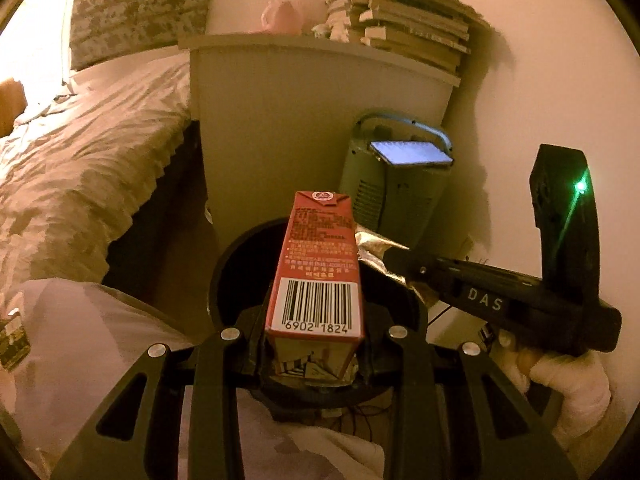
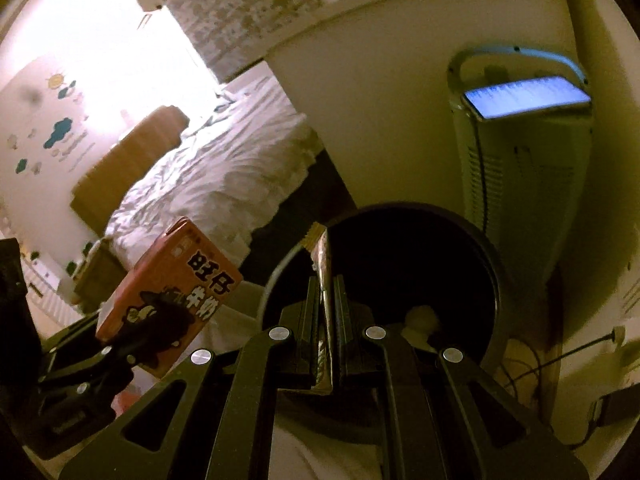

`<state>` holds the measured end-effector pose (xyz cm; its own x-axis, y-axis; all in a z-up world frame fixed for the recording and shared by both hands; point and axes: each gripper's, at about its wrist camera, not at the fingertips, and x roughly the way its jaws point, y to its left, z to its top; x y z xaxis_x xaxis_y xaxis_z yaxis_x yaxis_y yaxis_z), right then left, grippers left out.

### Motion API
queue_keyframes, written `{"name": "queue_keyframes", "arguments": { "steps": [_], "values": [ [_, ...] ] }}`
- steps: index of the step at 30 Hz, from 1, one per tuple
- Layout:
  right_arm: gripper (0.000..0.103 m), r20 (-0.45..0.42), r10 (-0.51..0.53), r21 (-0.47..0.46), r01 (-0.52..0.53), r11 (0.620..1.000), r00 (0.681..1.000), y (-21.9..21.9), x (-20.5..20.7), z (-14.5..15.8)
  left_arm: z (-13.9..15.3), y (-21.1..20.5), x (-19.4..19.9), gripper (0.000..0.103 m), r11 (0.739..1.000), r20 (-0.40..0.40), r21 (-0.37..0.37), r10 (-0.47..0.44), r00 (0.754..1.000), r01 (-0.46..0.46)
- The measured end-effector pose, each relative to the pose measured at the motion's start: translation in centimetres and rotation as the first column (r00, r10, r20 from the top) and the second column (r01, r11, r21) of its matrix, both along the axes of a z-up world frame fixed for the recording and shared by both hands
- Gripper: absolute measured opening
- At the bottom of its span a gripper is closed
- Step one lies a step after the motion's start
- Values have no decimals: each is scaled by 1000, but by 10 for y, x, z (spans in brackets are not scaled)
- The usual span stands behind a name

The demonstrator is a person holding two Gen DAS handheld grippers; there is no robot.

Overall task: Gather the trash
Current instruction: 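Open both tools to drop the juice box and wrapper into the bin, then move both open tools back over the table toward the remaining items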

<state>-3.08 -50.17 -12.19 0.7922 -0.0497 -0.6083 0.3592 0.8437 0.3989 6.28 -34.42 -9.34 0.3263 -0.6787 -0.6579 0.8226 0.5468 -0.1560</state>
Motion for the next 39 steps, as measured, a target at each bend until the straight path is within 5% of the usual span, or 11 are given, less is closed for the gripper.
{"name": "queue_keyframes", "arguments": {
  "steps": [18,21,25,27,39],
  "values": [
    [8,-73,-34,38,37,999,997,-17,13,-35,-21,-25,8,33,999,-31,46,-20,999,21],
    [20,-82,-53,39,56,998,995,-17,14,-35,-21,-27,8,35,999,-19,53,-12,1000,13],
    [72,-55,-88,60,92,994,995,-21,9,-34,-18,-27,6,45,998,-10,59,-11,1000,11],
    [72,-47,-96,61,99,993,994,-21,6,-32,-15,-24,4,58,999,7,49,-4,1000,4],
    [72,-33,-46,46,48,998,998,0,5,-22,12,12,-6,59,999,57,0,32,998,-32]
  ]
}}
